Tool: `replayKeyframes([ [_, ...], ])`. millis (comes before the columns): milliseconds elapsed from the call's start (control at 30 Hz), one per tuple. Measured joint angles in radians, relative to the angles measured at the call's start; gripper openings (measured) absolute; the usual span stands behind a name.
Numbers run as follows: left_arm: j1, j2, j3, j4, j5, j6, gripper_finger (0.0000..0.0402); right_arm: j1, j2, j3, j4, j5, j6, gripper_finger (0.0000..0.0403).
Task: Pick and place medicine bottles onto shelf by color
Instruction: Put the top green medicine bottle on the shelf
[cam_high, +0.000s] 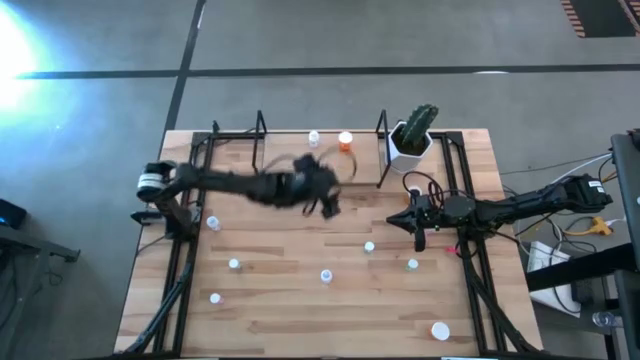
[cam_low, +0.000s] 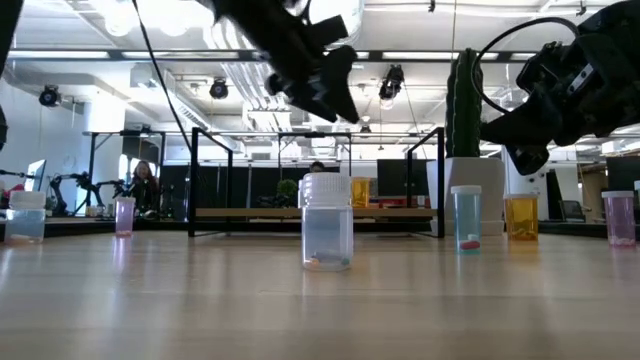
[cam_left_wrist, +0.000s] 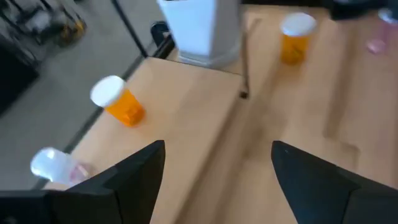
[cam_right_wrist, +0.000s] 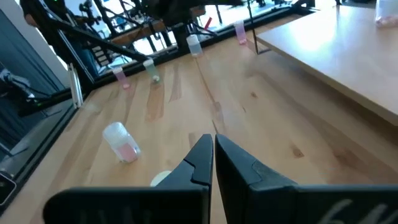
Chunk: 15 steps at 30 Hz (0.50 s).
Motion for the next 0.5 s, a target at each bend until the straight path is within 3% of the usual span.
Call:
replayKeyframes([
  [133, -0.150, -0.033, -0.168, 0.132, -0.114, -0.023, 0.0277, 0.017, 0.000, 0.000, 0.005, -0.009, 0.000, 0.0009],
  [333, -0.333, -0.042, -0.404, 0.451, -0.122, -0.027, 0.0276, 0.103, 0.029, 0.044, 0.003, -0.009, -0.034, 0.0009],
  [500, -0.395, -0.037, -0.535, 0.699, -0.123, -0.032, 0.0276, 0.172, 0.119, 0.136, -0.047, -0.001, -0.103, 0.0009],
])
